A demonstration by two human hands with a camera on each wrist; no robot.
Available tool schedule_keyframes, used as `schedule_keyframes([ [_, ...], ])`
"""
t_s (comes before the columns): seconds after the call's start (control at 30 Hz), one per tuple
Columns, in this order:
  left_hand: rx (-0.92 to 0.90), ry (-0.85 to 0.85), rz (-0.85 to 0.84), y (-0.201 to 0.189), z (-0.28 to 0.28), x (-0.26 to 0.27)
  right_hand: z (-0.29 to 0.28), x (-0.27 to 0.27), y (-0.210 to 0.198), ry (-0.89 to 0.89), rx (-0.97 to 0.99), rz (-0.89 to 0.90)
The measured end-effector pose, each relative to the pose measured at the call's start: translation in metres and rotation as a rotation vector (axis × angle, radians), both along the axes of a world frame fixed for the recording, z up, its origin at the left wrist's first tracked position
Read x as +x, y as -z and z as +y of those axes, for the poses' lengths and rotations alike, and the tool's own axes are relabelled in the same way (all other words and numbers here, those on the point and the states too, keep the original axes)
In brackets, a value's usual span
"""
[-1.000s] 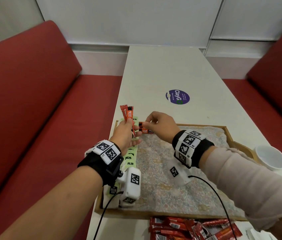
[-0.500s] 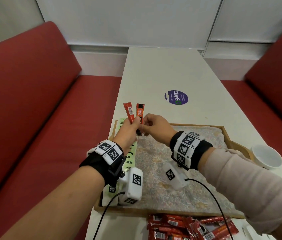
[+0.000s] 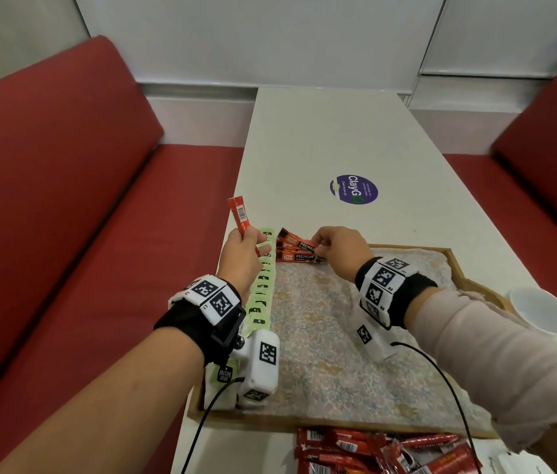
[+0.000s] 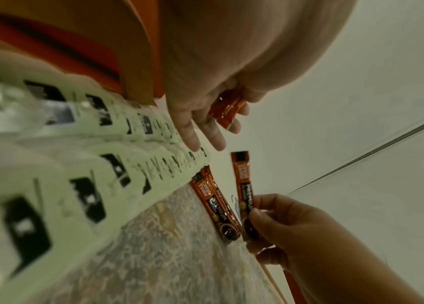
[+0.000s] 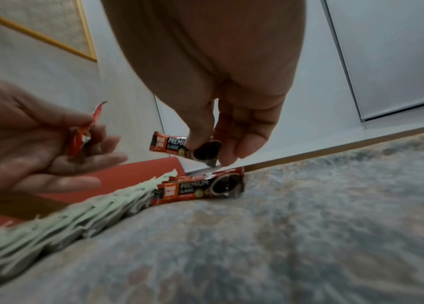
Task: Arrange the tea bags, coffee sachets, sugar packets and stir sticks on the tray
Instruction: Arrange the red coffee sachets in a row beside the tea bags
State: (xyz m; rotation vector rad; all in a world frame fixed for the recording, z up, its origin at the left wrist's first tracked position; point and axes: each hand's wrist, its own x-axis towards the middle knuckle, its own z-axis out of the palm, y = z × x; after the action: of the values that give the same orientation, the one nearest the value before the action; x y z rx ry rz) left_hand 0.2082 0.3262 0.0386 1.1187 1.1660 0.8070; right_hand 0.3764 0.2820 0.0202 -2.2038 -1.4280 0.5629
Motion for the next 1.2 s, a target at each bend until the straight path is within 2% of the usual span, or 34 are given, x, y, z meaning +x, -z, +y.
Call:
schedule_keyframes([
  [0.33,-0.005,0.029,0.004,0.002,0.001,0.001,-0.001,0.003,0.004,-0.087,-0.134,-0.17],
  [0.5,-0.012,0.05,-0.003,0.002,0.0,0.002,0.005,0.0,0.006,-0.085,-0.162,-0.184],
  [0.8,-0.01,0.055,0.002,0.005,0.001,0.004,0.006,0.0,0.01,-0.08,-0.131,-0.186],
  [1.07,0.015,0.076,0.011,0.007,0.002,0.004,0.006,-0.004,0.012,-0.102,-0.119,-0.284],
  [1.2,0.054,0.083,0.043,0.01,0.003,0.001,0.002,-0.007,0.007,-0.085,-0.041,-0.324],
])
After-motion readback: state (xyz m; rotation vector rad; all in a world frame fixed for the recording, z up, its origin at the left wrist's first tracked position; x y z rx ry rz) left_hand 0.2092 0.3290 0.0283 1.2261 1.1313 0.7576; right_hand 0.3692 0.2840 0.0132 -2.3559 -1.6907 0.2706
